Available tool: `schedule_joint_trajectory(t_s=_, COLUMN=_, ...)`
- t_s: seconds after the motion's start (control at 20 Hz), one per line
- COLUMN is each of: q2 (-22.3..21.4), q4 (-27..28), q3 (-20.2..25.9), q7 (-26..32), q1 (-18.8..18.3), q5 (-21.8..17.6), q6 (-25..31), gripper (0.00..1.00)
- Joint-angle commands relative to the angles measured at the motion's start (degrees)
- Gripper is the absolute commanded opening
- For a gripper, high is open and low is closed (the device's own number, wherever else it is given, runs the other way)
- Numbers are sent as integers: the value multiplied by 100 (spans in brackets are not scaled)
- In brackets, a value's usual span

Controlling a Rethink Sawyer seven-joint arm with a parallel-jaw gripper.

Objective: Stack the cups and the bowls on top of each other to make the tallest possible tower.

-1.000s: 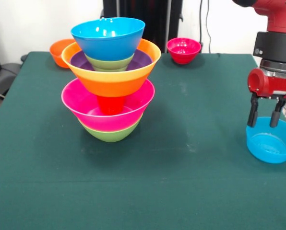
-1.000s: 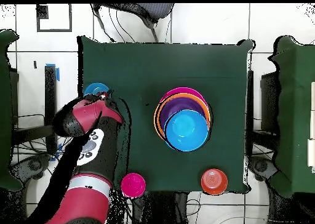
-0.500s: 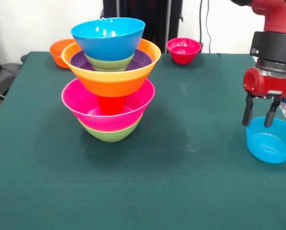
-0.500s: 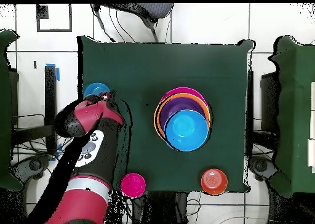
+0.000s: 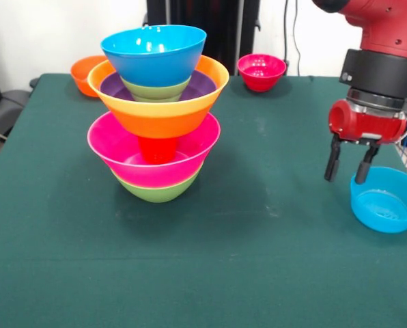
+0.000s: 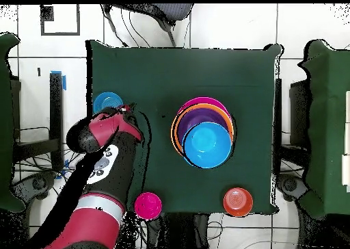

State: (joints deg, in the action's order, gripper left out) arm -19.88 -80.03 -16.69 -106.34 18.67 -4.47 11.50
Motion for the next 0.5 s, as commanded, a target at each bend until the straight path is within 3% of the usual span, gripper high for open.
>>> schedule_joint_trajectory(t_s=0.05, q2=321, q4=52, q3=336, q7=-672, q1=-17, q5=12, q6=249, gripper=100)
schedule_joint_trajectory(t_s=0.5, q2=428, q4=105, q3=350, q7=-697, q1=22, q5=78, q6=317, gripper=100)
